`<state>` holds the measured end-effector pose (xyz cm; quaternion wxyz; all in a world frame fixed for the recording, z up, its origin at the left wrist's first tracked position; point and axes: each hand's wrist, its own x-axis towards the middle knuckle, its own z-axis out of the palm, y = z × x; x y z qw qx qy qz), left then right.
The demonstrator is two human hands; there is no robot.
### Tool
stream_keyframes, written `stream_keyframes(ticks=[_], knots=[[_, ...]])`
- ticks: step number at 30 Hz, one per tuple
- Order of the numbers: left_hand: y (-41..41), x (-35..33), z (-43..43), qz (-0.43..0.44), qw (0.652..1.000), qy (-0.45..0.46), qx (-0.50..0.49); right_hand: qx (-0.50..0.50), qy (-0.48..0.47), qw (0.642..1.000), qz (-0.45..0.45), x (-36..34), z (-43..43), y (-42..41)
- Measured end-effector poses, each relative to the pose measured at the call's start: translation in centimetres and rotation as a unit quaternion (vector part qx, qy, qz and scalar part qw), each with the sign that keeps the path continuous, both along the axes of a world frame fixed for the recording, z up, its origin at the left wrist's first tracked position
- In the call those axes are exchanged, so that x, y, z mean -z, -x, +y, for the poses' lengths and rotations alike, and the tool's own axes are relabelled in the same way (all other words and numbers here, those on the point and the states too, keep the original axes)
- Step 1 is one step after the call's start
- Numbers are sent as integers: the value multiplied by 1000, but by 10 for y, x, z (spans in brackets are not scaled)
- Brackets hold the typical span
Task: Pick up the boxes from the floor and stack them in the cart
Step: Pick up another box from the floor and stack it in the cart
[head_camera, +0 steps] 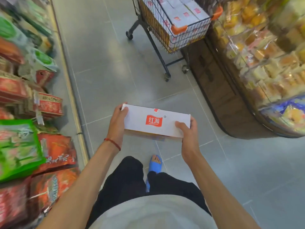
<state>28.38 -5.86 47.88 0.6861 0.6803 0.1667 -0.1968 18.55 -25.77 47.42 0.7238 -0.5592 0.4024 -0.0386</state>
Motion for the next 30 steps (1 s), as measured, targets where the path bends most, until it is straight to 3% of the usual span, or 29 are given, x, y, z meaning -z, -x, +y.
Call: stream_keyframes(ticks=[7, 16, 30], knots=[[-169, -3, -2, -22, 999, 8, -26, -6, 37, 999, -16, -7, 1, -171], [-406, -33, -22, -83, 995, -9, 62, 73, 42, 995, -52, -24, 1, -375], [-688, -74, -186, -169, 955, -3, 244, 239, 58, 966, -76, -30, -121, -624]])
